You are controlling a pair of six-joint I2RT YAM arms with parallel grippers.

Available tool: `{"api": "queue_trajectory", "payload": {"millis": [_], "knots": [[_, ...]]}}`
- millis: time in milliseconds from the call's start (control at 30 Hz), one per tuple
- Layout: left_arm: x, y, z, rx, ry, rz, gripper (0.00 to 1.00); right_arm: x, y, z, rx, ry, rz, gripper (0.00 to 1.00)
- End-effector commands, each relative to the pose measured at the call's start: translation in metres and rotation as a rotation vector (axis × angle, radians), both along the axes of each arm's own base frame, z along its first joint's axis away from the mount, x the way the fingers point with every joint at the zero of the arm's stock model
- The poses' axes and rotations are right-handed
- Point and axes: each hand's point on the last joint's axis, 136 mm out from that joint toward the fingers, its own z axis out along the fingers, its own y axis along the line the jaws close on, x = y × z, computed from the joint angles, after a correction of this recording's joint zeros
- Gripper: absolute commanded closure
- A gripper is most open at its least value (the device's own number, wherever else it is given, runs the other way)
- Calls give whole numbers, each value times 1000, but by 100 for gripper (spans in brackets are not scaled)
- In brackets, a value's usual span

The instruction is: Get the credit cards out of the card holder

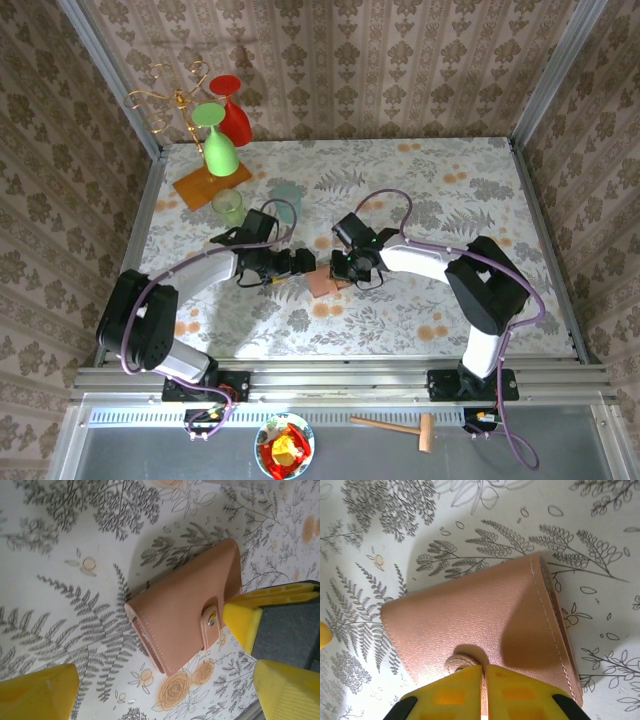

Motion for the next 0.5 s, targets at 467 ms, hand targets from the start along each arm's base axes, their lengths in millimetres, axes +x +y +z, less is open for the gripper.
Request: {"api": "queue_trajectory", "payload": {"millis": [467], "knots": [[38,-41,-11,-74,-22,-129,12,-42,-24,-18,55,94,-89,87]]}}
